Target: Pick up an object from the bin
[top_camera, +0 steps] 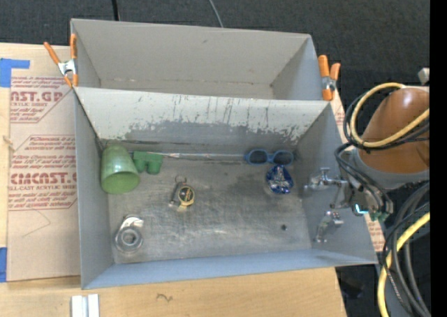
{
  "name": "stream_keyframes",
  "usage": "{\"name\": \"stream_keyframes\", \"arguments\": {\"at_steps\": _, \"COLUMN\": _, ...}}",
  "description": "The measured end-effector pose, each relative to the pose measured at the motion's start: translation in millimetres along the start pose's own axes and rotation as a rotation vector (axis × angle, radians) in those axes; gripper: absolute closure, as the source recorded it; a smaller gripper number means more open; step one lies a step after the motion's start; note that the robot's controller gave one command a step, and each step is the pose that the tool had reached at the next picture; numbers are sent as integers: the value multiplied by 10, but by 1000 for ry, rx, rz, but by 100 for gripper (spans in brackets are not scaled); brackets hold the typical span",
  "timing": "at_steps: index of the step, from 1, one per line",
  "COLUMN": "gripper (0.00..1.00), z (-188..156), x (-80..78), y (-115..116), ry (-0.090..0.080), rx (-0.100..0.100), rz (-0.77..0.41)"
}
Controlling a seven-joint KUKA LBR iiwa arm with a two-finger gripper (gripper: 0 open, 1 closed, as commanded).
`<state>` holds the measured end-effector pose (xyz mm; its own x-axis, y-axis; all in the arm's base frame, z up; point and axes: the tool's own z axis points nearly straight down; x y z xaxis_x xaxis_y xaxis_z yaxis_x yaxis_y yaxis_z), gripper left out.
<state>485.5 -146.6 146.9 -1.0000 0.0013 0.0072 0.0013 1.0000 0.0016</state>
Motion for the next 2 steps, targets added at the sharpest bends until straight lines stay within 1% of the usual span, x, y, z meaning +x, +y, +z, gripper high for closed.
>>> {"name": "stream_keyframes", "arguments": {"at_steps": 1, "gripper": 0, "z": 708, "x": -677, "y": 392, "ry": -25, "rx": 9, "rz": -73}}
{"name": "stream_keyframes", "arguments": {"at_steps": 2, "gripper": 0, "z": 709, "x": -886, "y": 115, "ry": -16, "rx": 2, "rz": -314}}
